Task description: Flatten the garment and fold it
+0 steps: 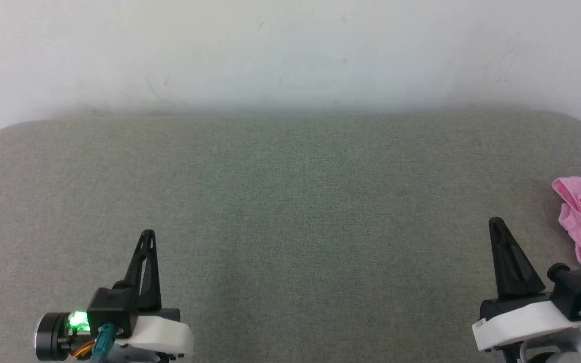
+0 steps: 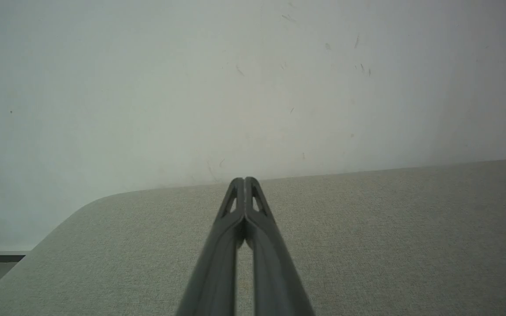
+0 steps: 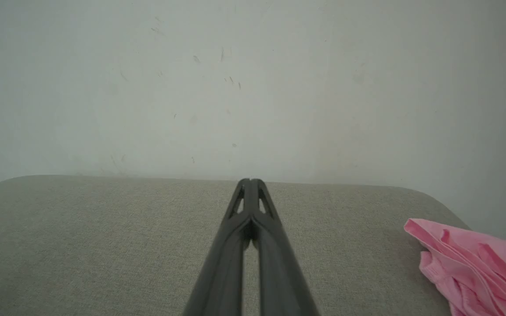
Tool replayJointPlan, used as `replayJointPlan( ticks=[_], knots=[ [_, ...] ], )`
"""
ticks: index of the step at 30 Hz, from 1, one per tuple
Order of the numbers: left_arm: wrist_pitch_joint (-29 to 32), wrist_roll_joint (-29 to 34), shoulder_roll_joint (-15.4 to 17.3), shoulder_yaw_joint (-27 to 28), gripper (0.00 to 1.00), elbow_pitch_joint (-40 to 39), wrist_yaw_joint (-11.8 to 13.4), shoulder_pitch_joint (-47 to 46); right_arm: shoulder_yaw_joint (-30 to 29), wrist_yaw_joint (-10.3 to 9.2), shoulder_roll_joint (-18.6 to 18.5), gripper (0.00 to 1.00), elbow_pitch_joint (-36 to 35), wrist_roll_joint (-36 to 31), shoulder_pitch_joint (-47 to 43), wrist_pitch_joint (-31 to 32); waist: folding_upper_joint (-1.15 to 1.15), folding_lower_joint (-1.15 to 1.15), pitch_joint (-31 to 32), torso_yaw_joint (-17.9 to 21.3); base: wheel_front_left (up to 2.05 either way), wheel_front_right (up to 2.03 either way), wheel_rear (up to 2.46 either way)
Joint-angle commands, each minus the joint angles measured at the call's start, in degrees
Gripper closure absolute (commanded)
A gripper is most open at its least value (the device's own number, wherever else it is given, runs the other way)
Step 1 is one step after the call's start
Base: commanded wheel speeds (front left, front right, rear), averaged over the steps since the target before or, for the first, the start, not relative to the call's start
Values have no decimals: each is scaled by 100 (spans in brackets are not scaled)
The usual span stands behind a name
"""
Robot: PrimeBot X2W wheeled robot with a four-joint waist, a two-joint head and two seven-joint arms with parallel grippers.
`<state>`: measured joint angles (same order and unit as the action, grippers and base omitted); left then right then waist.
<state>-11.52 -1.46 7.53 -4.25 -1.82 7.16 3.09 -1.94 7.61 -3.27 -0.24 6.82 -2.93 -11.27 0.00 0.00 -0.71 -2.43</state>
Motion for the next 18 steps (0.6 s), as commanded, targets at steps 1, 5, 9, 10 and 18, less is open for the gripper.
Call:
replayJointPlan(
  ticks=[1, 5, 9, 10, 18],
  knots=[
    [40, 33, -23, 25, 100, 20, -24, -69, -3, -3, 10, 100, 2, -74, 47, 14, 0, 0, 0, 1, 0, 0, 0],
    [87, 38, -42, 41, 100, 27, -54, -79, 5, -3, 11, 100, 2, -99, 57, 61, 0, 0, 3, 11, 0, 0, 0],
    [134, 43, -61, 58, 100, 34, -83, -89, 13, -4, 13, 100, 3, -125, 67, 108, 0, 0, 6, 21, 0, 0, 0],
    [145, 44, -65, 62, 100, 36, -90, -92, 15, -4, 13, 100, 4, -131, 70, 119, 0, 0, 7, 24, 0, 0, 0],
    [239, 53, -103, 96, 100, 49, -148, -112, 32, -5, 15, 100, 5, -183, 91, 213, 0, 0, 13, 44, 0, 0, 0]
  ],
)
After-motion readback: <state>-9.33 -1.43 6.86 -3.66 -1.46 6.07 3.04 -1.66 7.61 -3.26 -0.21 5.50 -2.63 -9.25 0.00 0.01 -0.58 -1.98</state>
